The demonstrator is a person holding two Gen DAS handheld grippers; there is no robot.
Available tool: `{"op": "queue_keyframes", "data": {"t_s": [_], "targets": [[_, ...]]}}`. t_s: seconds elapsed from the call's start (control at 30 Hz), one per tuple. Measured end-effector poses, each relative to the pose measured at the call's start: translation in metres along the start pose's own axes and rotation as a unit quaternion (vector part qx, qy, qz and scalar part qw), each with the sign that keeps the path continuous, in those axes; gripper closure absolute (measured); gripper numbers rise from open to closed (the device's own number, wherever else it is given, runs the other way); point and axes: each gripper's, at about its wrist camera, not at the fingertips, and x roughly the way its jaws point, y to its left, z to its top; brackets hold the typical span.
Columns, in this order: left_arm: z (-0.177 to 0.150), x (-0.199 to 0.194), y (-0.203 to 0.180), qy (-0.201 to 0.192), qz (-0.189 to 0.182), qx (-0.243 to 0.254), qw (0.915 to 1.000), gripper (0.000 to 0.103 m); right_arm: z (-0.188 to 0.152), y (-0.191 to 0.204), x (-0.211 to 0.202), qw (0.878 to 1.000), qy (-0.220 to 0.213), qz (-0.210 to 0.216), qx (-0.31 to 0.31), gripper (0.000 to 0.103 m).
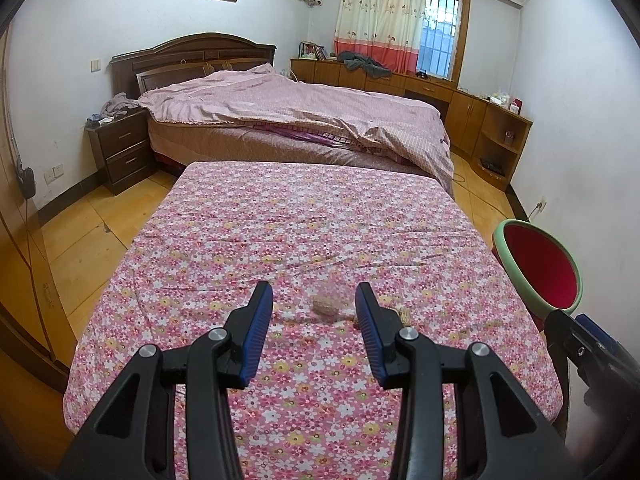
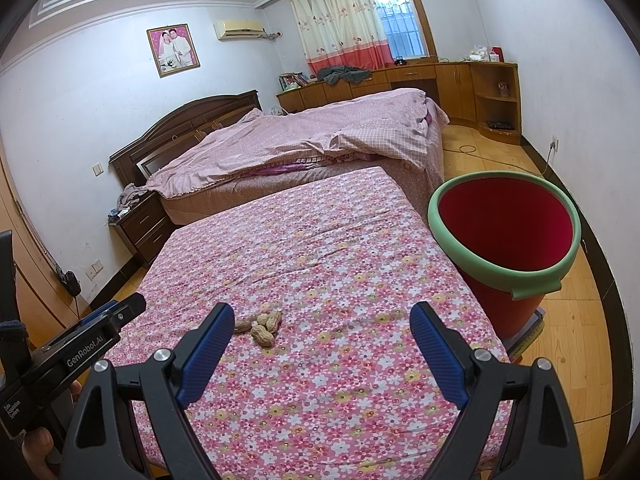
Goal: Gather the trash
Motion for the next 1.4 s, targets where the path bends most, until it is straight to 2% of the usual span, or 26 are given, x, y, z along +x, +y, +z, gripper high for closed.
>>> {"op": "queue_keyframes", "data": {"t_s": [1.4], "targets": [[0.002, -0.0093, -0.0051, -0.011, 0.008, -0.003, 0.9999, 0.06, -0.0008, 0.0001, 0.0003, 1.0, -0.001, 0.0, 0.0, 0.012]]}}
